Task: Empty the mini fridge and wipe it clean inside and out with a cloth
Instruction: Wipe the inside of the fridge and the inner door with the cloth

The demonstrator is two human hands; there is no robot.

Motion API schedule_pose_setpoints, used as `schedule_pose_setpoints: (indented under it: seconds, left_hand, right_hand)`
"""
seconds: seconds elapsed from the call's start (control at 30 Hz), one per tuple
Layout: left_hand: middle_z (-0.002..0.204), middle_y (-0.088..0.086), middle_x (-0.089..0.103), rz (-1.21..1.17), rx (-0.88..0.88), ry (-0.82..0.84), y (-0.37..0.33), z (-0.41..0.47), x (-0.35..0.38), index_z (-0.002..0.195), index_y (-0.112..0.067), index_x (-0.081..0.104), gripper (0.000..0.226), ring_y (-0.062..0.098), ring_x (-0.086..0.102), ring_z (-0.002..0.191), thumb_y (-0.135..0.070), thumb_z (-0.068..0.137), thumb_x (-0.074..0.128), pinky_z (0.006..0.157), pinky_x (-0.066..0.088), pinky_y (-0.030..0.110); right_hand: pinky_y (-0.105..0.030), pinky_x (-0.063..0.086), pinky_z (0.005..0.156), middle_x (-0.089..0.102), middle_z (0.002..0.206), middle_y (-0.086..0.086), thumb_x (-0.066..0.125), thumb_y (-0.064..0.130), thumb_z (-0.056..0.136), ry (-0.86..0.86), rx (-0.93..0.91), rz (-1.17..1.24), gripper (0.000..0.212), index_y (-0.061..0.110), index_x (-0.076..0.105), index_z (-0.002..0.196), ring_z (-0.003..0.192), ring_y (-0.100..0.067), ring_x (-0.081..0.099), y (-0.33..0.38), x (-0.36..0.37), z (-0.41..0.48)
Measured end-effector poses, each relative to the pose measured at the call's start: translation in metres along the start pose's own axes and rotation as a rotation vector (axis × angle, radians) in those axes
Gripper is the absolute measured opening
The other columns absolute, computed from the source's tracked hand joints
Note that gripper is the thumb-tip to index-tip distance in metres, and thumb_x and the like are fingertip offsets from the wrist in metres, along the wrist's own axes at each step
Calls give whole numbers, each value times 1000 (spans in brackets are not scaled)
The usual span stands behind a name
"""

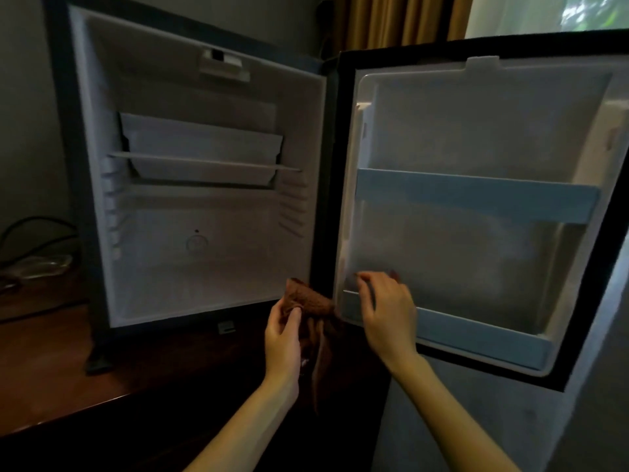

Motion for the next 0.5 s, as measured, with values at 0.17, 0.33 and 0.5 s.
schedule_pose_setpoints:
  seconds: [0.17, 0.33, 0.5]
  left_hand:
    - [110, 5, 62, 12, -87, -44, 20, 15, -12, 118, -26, 51, 23, 25, 60, 108, -12, 103, 41, 103, 44, 48]
    - [123, 11, 61, 2, -66, -36, 39, 18, -7, 125, -26, 51, 29, 27, 61, 111, -10, 102, 42, 103, 45, 48]
    - [128, 2, 60, 9, 118, 9, 33, 29, 26, 126, -31, 52, 36, 14, 58, 115, -6, 101, 44, 106, 44, 40]
  right_hand:
    - [-33, 40, 58, 52, 51, -1, 44, 34, 95, -56, -181, -356, 39, 17, 49, 61, 45, -23, 49, -14, 13, 0]
    - [-29, 44, 54, 51, 44, -5, 45, 35, 94, -136, -157, -346, 46, 16, 54, 53, 39, -25, 48, -40, 13, 9]
    - [-24, 39, 50, 53, 41, -9, 47, 31, 93, -186, -109, -252, 52, 10, 57, 46, 35, -24, 47, -64, 16, 19]
Point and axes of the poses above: each hand's wrist, its own z-axis towards the middle knuckle, its own x-axis out of the palm, y = z × x, the point moved 4 cm from there along z, towards the middle knuckle
